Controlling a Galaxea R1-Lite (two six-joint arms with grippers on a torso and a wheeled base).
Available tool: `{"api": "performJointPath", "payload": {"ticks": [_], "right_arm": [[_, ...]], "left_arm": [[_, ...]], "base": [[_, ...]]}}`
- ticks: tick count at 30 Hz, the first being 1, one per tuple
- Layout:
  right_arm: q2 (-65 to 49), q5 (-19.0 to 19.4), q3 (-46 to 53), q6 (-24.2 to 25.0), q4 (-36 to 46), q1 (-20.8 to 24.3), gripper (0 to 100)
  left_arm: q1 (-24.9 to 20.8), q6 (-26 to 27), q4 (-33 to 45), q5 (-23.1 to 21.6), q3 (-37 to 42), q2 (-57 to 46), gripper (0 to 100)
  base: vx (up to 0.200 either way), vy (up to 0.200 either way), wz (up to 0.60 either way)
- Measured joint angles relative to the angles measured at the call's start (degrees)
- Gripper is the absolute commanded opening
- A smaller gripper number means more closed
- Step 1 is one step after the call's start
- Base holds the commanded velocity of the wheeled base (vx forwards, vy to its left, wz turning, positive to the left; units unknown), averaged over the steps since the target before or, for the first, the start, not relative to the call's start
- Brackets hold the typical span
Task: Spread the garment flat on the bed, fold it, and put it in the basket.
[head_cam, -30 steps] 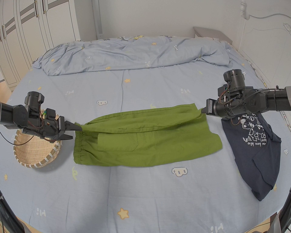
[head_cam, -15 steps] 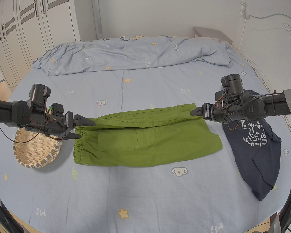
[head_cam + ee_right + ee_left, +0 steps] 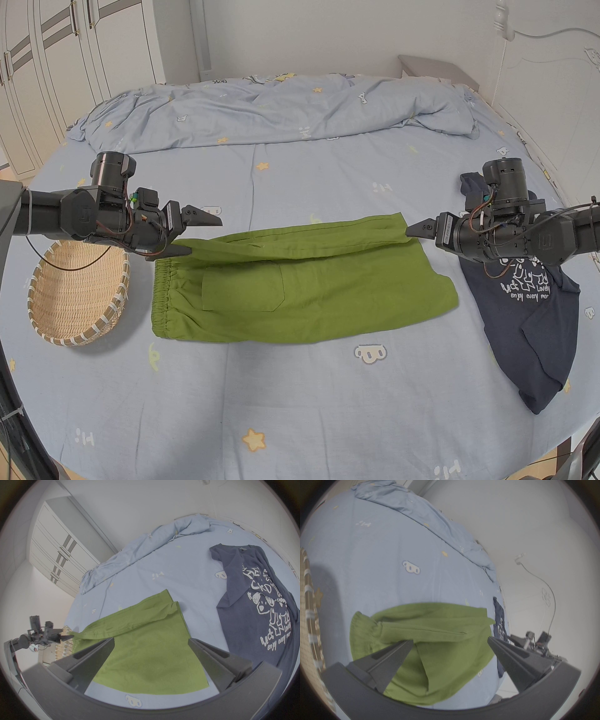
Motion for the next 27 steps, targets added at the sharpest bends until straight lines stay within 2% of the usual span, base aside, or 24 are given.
{"api": "performJointPath", "payload": {"ticks": [9,19,23,27], "right_arm": [[-3.4,0.6,3.0,0.6,-2.0,-1.3,100],[-4.1,1.8,2.8,0.6,-2.1,-2.0,100],[-4.0,5.4,1.7,0.5,-1.3,-3.3,100],[-3.2,12.3,-0.5,0.6,1.3,-5.6,100]], "left_arm": [[3.5,-8.5,-7.8,0.9,-6.9,7.2,100],[3.9,-8.7,-8.3,1.1,-6.3,8.5,100],[3.8,-7.4,-8.4,1.0,-2.1,5.6,100],[3.9,-3.4,-8.5,1.1,5.7,0.7,100]], "base": [[0.000,0.000,0.00],[0.000,0.000,0.00],[0.000,0.000,0.00],[0.000,0.000,0.00]]}}
